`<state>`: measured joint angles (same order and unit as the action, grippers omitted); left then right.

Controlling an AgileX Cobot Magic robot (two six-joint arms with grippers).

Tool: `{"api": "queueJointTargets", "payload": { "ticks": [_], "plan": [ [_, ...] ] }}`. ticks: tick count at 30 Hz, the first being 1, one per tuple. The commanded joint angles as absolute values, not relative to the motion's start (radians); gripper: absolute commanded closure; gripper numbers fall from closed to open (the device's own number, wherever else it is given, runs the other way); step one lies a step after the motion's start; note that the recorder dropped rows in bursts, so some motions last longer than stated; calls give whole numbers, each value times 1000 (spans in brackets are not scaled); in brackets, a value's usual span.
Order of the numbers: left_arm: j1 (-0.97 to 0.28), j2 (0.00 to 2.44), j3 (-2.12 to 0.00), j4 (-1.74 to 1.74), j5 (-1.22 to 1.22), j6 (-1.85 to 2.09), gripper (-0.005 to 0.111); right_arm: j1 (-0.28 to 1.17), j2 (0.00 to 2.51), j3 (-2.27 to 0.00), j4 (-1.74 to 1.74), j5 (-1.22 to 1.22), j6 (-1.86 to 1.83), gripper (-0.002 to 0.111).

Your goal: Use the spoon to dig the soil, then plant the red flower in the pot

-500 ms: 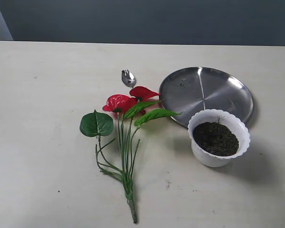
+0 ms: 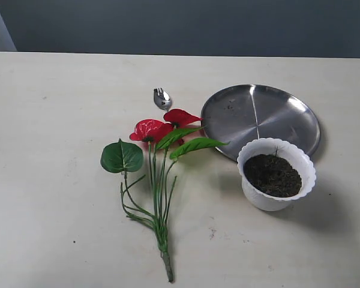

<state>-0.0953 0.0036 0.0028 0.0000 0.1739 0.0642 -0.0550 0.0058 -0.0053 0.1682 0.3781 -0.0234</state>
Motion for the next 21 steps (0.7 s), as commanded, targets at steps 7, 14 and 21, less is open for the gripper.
{"api": "queueJointTargets", "payload": {
  "ticks": [7, 14, 21],
  "plan": [
    [-102, 0, 0, 0, 164, 64, 106, -57, 0, 0, 120, 343, -52, 109],
    [-102, 0, 0, 0, 164, 64, 106, -57, 0, 0, 116, 12, -34, 109],
    [-102, 0, 0, 0, 164, 64, 106, -57, 0, 0, 468, -204, 75, 109]
  ]
}}
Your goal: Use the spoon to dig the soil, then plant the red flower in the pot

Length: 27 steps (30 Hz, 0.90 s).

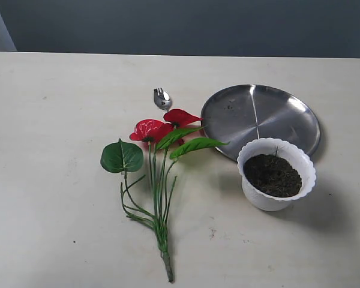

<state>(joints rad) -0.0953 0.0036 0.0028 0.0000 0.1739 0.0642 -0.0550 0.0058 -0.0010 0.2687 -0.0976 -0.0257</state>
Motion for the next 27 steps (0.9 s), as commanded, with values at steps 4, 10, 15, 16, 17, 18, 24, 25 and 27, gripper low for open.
{"api": "queueJointTargets", "payload": {
  "ticks": [4, 10, 15, 16, 17, 18, 24, 25, 27],
  "plan": [
    [-102, 0, 0, 0, 164, 64, 106, -57, 0, 0, 667, -112, 346, 109],
    [-102, 0, 0, 0, 164, 64, 106, -57, 0, 0, 729, 57, 462, 109],
    [-102, 0, 0, 0, 164, 64, 106, -56, 3, -59, 679, 102, 357, 109],
    [-102, 0, 0, 0, 164, 64, 106, -51, 16, -89, 677, 133, 281, 109],
    [-102, 0, 0, 0, 164, 64, 106, -45, 46, -137, 683, 167, 186, 109],
    [-102, 0, 0, 0, 164, 64, 106, -37, 75, -173, 690, 180, 93, 109],
    [-102, 0, 0, 0, 164, 64, 106, 4, 481, -550, 744, 301, -374, 109],
    [-102, 0, 0, 0, 164, 64, 106, 9, 578, -618, 750, 338, -465, 109],
    [-102, 0, 0, 0, 162, 64, 106, 25, 772, -790, 750, 432, -609, 109]
  ]
}}
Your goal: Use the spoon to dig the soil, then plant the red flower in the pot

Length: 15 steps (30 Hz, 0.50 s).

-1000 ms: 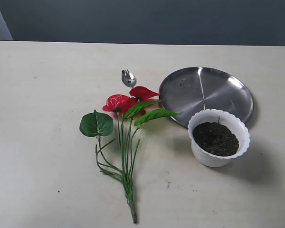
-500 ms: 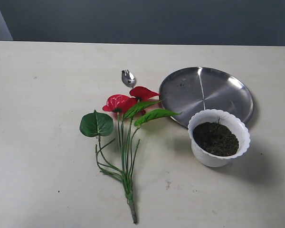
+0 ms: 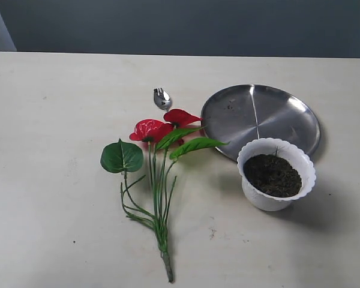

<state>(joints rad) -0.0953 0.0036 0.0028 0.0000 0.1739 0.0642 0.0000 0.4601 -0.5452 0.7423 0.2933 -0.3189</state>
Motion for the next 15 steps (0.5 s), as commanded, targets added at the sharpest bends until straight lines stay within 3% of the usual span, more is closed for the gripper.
{"api": "queueJointTargets", "payload": {
  "ticks": [1, 3, 7, 9, 15],
  "plan": [
    [-102, 0, 0, 0, 164, 64, 106, 52, 949, -953, 724, 539, -661, 109],
    [-102, 0, 0, 0, 164, 64, 106, 116, 1181, -1156, 606, 685, -606, 109],
    [-102, 0, 0, 0, 164, 64, 106, 255, 1439, -1288, 348, 733, -371, 109],
    [-102, 0, 0, 0, 164, 64, 106, 416, 1658, -1388, 73, 784, -105, 109],
    [-102, 0, 0, 0, 164, 64, 106, 587, 2008, -1639, 9, 868, 22, 109]
  ]
}}
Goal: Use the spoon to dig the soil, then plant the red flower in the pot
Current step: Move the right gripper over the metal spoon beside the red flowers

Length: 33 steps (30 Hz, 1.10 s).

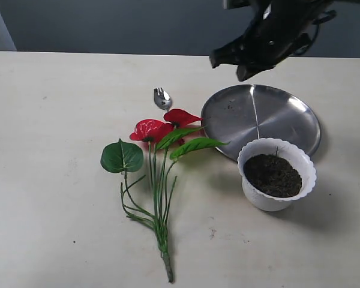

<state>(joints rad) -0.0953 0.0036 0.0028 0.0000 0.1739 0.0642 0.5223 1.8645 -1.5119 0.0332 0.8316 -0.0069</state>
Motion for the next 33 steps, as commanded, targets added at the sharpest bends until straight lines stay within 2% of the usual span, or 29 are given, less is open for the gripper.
{"api": "queueJointTargets", "payload": {
  "ticks": [1, 3, 11, 33],
  "plan": [
    [-102, 0, 0, 0, 164, 64, 106, 609, 2060, -1691, 0, 897, 22, 109],
    [-102, 0, 0, 0, 164, 64, 106, 629, 2173, -1805, -10, 998, 44, 109],
    [-102, 0, 0, 0, 164, 64, 106, 630, 2281, -1872, 12, 1092, 57, 109],
    [-102, 0, 0, 0, 164, 64, 106, 833, 2348, -1883, 107, 871, 46, 109]
  ]
}}
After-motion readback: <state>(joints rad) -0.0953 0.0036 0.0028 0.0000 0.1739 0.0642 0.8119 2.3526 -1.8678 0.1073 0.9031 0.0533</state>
